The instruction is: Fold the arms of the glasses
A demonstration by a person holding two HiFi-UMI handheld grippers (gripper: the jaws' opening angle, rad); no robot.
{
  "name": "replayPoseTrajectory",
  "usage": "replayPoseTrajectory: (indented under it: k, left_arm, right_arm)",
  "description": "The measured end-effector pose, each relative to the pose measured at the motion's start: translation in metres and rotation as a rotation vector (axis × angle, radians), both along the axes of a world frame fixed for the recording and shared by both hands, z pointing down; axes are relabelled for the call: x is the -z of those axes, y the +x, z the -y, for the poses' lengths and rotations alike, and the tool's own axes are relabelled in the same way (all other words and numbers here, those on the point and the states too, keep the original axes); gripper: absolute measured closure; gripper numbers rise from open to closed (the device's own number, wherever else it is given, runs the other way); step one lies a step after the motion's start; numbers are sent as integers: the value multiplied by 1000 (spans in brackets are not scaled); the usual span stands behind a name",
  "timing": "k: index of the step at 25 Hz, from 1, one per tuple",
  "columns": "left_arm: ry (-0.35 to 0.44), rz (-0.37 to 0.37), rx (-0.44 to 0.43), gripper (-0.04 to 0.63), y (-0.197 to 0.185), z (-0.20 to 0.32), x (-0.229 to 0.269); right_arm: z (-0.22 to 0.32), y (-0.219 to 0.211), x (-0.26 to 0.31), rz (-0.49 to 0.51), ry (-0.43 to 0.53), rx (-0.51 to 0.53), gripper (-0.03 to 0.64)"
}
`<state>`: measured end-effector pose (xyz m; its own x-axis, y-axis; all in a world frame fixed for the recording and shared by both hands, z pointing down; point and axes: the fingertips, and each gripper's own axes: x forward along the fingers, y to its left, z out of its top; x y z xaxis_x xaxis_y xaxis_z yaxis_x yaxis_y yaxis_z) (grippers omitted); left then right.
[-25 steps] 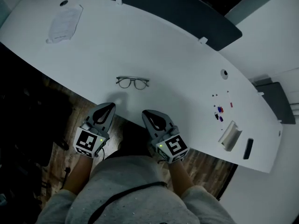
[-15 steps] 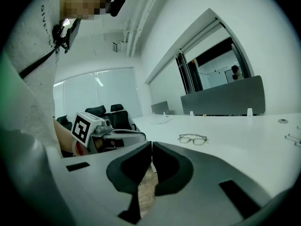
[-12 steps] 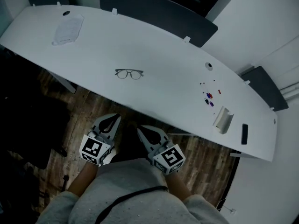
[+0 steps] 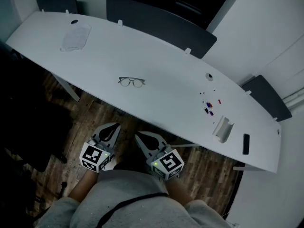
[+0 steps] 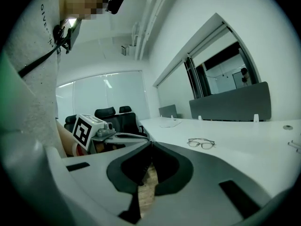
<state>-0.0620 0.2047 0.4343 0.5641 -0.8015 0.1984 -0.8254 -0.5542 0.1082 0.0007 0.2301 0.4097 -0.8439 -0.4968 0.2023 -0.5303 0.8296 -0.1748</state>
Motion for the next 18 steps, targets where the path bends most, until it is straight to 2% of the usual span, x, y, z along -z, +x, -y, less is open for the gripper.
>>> replayPoseTrajectory:
  k: [6,12,18]
  left_arm:
    - [-12,-40,72,580,20,-24,14]
    - [-29,-41,107,580,49,-65,9]
    - [-5,-37,139,580,66,-100,18]
  right_arm:
    - [-25,24,9,-6,13,56,597]
    - [-62,54,1,-21,-9,103,597]
    - [-93,71,8,-16,5,128,597]
